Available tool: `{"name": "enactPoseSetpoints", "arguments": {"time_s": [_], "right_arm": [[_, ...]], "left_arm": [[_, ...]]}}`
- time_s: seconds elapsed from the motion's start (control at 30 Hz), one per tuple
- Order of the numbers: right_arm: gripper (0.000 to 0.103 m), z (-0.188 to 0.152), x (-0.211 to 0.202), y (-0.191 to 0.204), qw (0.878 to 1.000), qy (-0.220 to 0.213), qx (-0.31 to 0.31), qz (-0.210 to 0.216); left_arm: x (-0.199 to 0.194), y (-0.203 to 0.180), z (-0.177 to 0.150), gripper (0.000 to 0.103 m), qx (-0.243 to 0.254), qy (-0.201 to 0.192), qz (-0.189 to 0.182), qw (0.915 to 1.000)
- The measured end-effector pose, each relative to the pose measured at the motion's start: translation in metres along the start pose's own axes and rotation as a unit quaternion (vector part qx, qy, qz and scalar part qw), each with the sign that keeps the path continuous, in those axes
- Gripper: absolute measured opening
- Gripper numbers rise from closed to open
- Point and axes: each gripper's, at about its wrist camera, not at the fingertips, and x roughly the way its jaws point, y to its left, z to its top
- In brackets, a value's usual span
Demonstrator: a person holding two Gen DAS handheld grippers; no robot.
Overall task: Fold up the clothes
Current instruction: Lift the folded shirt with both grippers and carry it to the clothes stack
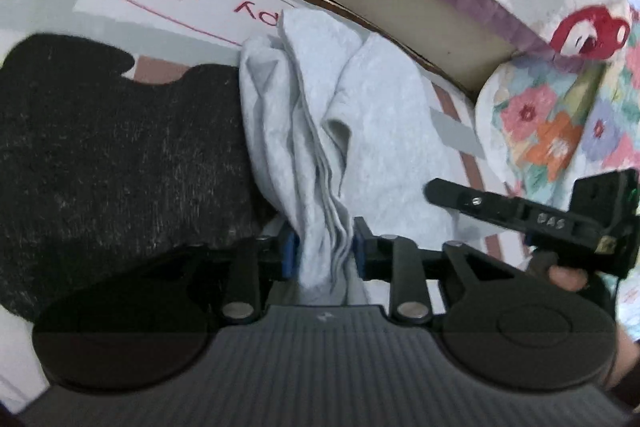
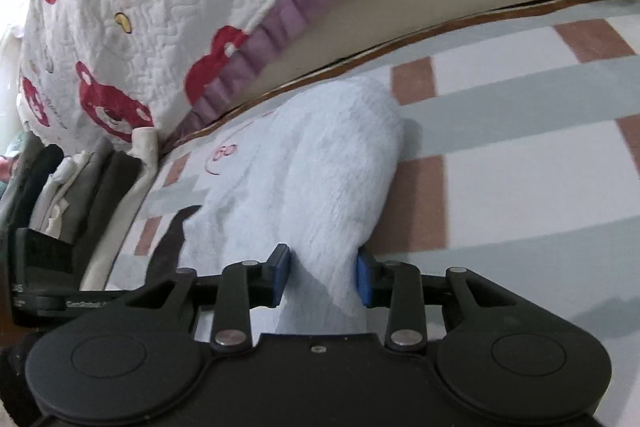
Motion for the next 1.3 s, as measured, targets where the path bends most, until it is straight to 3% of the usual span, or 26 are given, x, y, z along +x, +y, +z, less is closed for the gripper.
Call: {"name": "enactPoseSetpoints", "arguments": {"time_s": [0.07, 0.2, 0.27, 0.4, 0.47, 0.57, 0.67, 0.77, 0.83, 1.1, 1.3], "right_arm": [[0.042, 0.002, -0.003, -0.003, 1.0, 0.003, -0.005, 0.007], [0.047, 0.001, 0.013, 0.002, 1.0, 0.012, -0.02, 0.001], [0.065, 0.0, 0.025, -0.003, 1.0, 0.015, -0.001, 0.014], [0.067, 0.006, 0.044, -0.01, 0.999, -0.019, 0.03, 0.036], [0.048, 0.009, 0.044, 0.001, 0.999, -0.021, 0.004, 0.026], [0.032, 0.012, 0.039, 0.02, 0.999, -0.031, -0.029, 0.014], [0.03, 0.008, 0.015, 0.051, 0.996, -0.057, -0.073, 0.008], [0.03, -0.006, -0.01, 0.09, 0.986, -0.087, -0.143, -0.01], [0.029, -0.014, -0.027, 0.107, 0.985, -0.106, -0.138, -0.002], [0.028, -0.028, -0.057, 0.188, 0.969, -0.1, -0.222, 0.033], [0.028, -0.039, -0.065, 0.259, 0.95, -0.099, -0.279, 0.1]], "left_arm": [[0.005, 0.001, 0.0, 0.035, 0.0, -0.008, 0.006, 1.0], [0.013, 0.007, -0.002, 0.034, 0.004, -0.044, -0.019, 0.9988], [0.013, 0.003, -0.003, 0.027, 0.027, -0.047, -0.014, 0.9984], [0.012, -0.009, -0.004, 0.021, 0.072, -0.058, 0.009, 0.9957], [0.013, -0.013, -0.009, 0.021, 0.083, -0.069, 0.024, 0.9938], [0.003, -0.022, -0.013, 0.02, 0.105, -0.074, 0.046, 0.9907], [-0.021, -0.027, -0.012, 0.019, 0.09, -0.087, 0.042, 0.9912], [-0.052, -0.025, -0.015, 0.019, 0.053, -0.102, 0.009, 0.9933], [-0.074, -0.023, -0.021, 0.019, 0.029, -0.113, -0.008, 0.9931], [-0.165, -0.054, -0.051, 0.019, 0.073, -0.153, 0.095, 0.9809], [-0.254, -0.054, -0.059, 0.018, 0.068, -0.203, 0.152, 0.9651]]}}
